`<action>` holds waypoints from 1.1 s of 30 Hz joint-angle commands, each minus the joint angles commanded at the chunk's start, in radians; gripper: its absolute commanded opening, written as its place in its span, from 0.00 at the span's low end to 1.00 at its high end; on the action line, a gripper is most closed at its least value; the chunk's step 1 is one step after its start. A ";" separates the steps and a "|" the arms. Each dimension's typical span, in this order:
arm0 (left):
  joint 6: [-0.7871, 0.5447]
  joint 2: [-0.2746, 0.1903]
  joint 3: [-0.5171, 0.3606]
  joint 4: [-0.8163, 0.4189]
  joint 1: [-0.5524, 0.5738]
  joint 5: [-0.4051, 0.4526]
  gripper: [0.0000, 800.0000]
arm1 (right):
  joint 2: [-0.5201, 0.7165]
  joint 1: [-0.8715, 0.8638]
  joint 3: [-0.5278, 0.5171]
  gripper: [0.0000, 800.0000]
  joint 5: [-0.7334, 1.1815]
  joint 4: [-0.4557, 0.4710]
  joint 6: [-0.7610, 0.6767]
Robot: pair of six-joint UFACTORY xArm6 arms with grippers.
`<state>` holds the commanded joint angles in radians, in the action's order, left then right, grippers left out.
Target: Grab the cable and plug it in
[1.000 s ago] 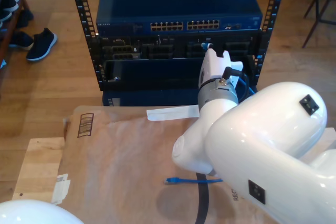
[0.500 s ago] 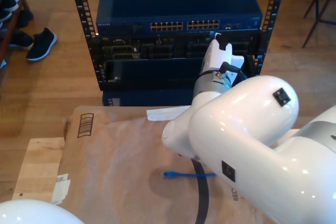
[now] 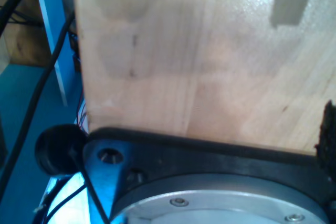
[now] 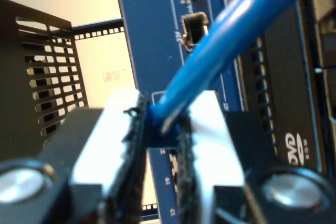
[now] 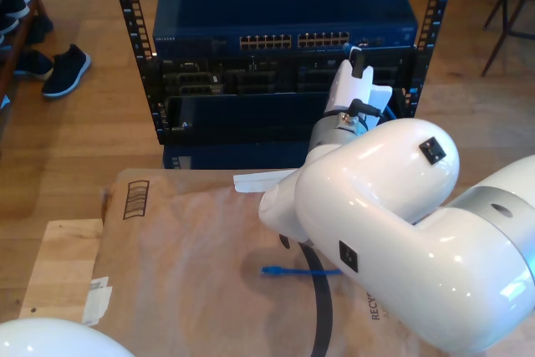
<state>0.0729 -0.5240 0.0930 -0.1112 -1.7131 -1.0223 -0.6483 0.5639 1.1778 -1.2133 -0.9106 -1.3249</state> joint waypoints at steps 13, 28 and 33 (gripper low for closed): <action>0.000 0.000 0.000 0.002 0.000 0.000 1.00 | -0.046 -0.012 0.077 0.00 0.003 0.000 0.021; 0.000 0.000 0.000 0.002 0.000 0.000 1.00 | -0.054 -0.018 0.077 0.00 -0.003 0.003 0.043; 0.000 0.000 0.000 0.002 0.000 0.000 1.00 | -0.054 -0.018 0.075 0.00 -0.005 0.011 0.051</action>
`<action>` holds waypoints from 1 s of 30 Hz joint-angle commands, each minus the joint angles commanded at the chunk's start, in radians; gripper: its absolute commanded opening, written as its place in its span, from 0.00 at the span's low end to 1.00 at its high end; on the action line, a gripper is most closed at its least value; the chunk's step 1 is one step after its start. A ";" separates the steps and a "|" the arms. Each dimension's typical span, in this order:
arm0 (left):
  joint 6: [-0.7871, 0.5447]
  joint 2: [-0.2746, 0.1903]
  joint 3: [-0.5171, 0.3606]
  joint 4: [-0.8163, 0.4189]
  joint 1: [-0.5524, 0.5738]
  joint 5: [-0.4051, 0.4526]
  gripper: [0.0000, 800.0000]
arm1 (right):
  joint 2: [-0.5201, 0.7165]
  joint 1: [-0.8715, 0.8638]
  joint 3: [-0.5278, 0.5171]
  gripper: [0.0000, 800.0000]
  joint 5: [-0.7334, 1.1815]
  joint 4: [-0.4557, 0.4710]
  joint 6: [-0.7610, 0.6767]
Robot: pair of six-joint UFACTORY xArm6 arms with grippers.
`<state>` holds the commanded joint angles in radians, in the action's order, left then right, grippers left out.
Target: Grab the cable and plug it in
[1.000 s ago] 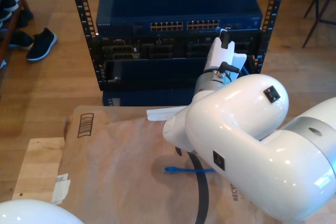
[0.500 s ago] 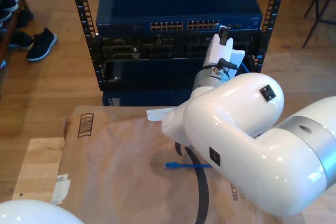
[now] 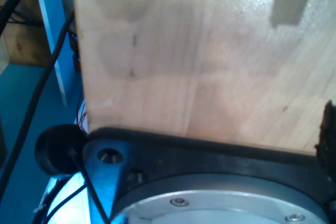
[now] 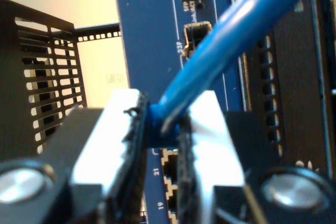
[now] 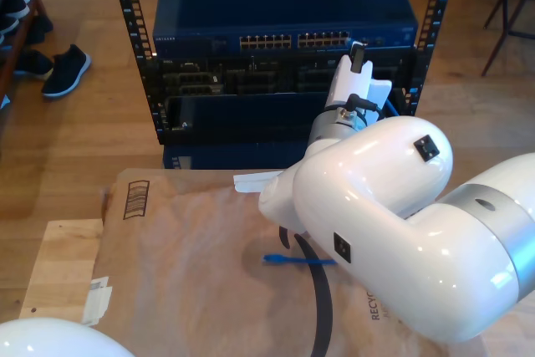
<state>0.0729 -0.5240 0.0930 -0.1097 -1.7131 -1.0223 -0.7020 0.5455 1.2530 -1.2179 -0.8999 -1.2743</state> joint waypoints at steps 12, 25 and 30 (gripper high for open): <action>0.000 0.000 0.000 -0.002 0.000 0.000 1.00 | -0.020 0.000 0.028 0.00 0.000 0.008 0.021; 0.000 0.000 0.000 0.000 0.000 0.000 1.00 | -0.032 -0.002 0.043 0.00 0.000 0.021 0.028; 0.000 0.000 0.000 -0.002 0.000 0.000 1.00 | -0.032 -0.015 0.044 0.00 0.000 0.021 0.028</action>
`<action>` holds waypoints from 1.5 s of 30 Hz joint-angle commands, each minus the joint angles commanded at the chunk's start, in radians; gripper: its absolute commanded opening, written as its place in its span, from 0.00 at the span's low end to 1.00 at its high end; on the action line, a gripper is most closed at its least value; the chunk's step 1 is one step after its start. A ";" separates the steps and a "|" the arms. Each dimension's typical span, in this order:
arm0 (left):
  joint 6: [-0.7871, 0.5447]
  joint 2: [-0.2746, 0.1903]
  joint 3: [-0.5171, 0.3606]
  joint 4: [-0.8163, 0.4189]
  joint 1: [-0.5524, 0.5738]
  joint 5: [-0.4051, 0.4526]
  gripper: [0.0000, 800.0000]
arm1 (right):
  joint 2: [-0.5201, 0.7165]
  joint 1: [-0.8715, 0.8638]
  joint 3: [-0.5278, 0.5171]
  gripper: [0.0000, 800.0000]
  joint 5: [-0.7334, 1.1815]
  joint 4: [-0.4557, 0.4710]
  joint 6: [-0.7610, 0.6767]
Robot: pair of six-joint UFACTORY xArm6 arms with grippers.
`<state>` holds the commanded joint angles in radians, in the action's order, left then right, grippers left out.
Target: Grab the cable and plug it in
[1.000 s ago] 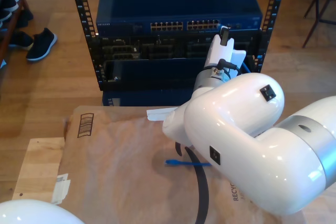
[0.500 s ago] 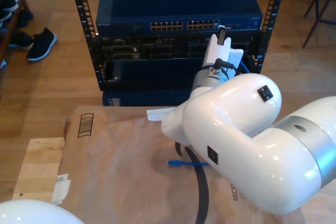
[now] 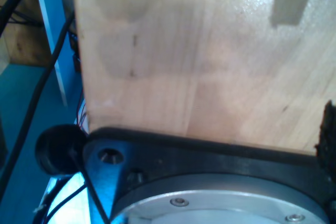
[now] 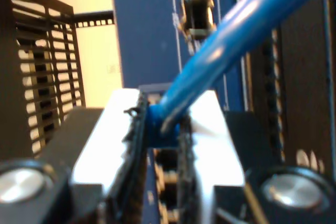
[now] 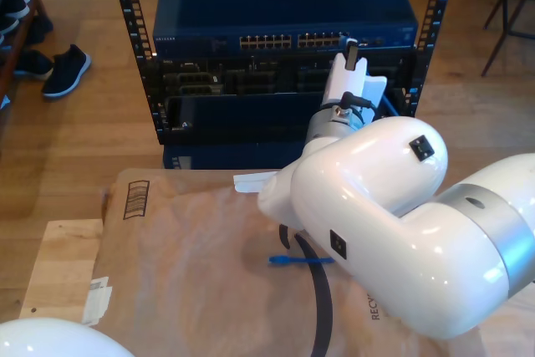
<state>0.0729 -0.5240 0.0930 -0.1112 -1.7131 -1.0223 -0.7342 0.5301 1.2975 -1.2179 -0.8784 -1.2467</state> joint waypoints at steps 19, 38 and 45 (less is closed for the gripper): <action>0.000 0.000 0.000 0.002 0.000 0.000 1.00 | -0.002 0.008 0.005 0.00 -0.011 -0.002 0.000; 0.000 0.000 0.000 0.000 0.000 0.000 1.00 | -0.011 0.008 0.015 0.00 -0.012 0.000 0.000; 0.000 0.000 0.000 0.000 0.000 0.000 1.00 | -0.025 0.008 0.029 0.00 -0.018 0.000 0.000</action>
